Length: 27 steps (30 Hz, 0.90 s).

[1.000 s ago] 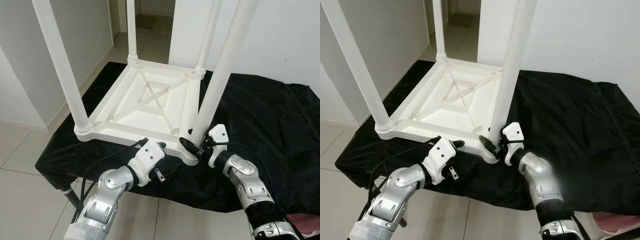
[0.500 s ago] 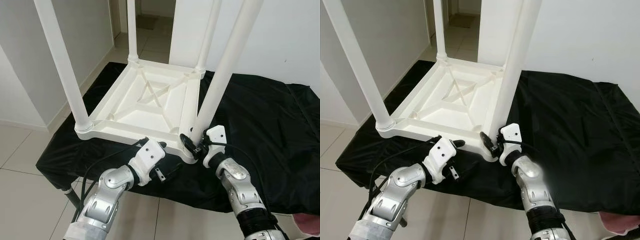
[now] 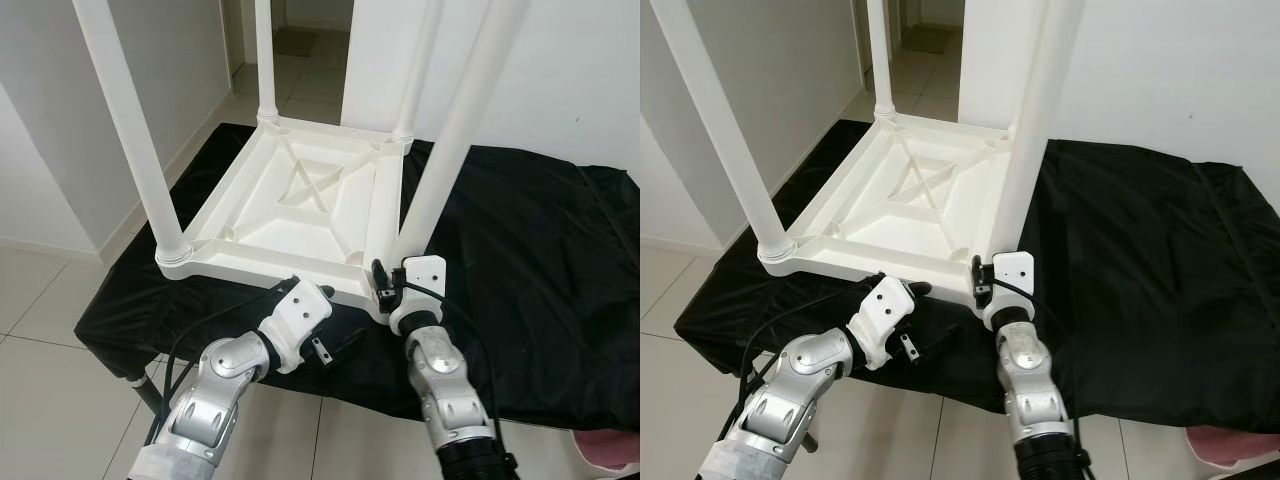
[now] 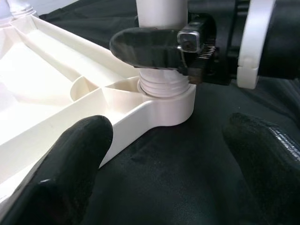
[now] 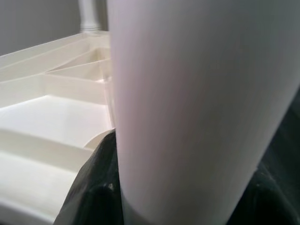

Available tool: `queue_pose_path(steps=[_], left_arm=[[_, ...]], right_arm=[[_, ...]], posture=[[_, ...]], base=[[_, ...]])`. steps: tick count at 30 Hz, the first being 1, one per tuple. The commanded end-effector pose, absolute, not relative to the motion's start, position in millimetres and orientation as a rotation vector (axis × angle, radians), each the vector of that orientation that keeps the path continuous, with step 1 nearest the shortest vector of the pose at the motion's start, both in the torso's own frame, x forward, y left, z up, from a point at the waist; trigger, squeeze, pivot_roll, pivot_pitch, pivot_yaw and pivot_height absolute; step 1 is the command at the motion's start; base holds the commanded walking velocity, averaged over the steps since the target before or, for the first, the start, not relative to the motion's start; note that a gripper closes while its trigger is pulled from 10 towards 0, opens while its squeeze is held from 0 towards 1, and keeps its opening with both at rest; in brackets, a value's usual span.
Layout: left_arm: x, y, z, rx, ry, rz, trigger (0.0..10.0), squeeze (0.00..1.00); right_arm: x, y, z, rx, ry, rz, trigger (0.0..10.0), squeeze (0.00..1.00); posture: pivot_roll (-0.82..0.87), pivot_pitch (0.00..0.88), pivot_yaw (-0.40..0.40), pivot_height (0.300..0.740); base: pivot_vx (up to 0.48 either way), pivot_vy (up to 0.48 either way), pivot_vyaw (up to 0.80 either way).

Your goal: Building children table

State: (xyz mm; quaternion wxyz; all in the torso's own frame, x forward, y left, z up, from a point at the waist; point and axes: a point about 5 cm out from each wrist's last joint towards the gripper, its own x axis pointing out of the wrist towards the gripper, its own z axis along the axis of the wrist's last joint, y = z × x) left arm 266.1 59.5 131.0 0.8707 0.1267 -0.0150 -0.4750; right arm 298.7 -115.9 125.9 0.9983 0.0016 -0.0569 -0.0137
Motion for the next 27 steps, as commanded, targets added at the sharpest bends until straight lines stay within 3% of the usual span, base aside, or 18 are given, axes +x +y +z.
queue_pose_path(steps=[1, 9, 10, 11, 18, 19, 21, 22, 27], left_arm=[[266.7, 60.4, 129.0, 0.264, -0.022, -0.938, 10.0, 0.00], [267.1, 59.8, 129.5, 0.263, -0.023, -0.938, 10.0, 0.00], [267.7, 60.0, 130.1, 0.263, -0.024, -0.936, 10.0, 0.00], [268.2, 59.9, 130.5, 0.263, -0.026, -0.934, 10.0, 0.00], [267.7, 59.9, 130.3, 0.264, -0.027, -0.933, 10.0, 0.00], [268.0, 60.3, 130.6, 0.263, -0.027, -0.931, 10.0, 0.00], [268.4, 60.6, 131.0, 0.261, -0.028, -0.928, 10.0, 0.00], [268.5, 60.7, 131.0, 0.260, -0.028, -0.927, 10.0, 0.00], [268.0, 59.8, 130.5, 0.260, -0.028, -0.929, 10.0, 0.00]], right_arm=[[294.2, -114.4, 117.4, 0.029, -0.069, -0.099, 10.0, 0.00], [294.9, -107.5, 122.3, 0.061, -0.079, -0.036, 10.0, 0.00], [294.7, -106.9, 123.6, 0.068, -0.087, -0.013, 10.0, 0.38], [294.0, -105.9, 125.8, 0.090, -0.105, 0.005, 10.0, 1.00], [292.8, -116.0, 128.6, 0.099, -0.120, 0.017, 10.0, 1.00], [292.2, -121.5, 125.8, 0.086, -0.105, 0.038, 10.0, 0.45], [291.3, -126.8, 122.8, 0.072, -0.087, 0.061, 10.0, 0.45], [290.3, -129.6, 120.7, 0.070, -0.081, 0.085, 10.0, 0.00], [287.0, -138.6, 119.3, 0.059, -0.099, 0.196, 10.0, 0.00]], posture=[[0.00, 0.018, -0.004, 0.740], [0.00, 0.017, -0.006, 0.740], [0.00, 0.016, -0.008, 0.740], [0.00, 0.015, -0.009, 0.740], [0.00, 0.014, -0.012, 0.740], [0.00, 0.014, -0.012, 0.740], [0.00, 0.014, -0.012, 0.740], [0.00, 0.014, -0.012, 0.740], [-0.01, 0.015, -0.011, 0.740]], base=[[0.000, 0.000, 0.00], [0.000, 0.000, 0.00], [0.000, 0.000, 0.00], [0.000, 0.000, 0.00], [0.000, 0.000, 0.00], [0.000, 0.000, 0.00], [0.000, 0.000, 0.00], [0.000, 0.000, 0.00], [0.000, 0.000, 0.00]])
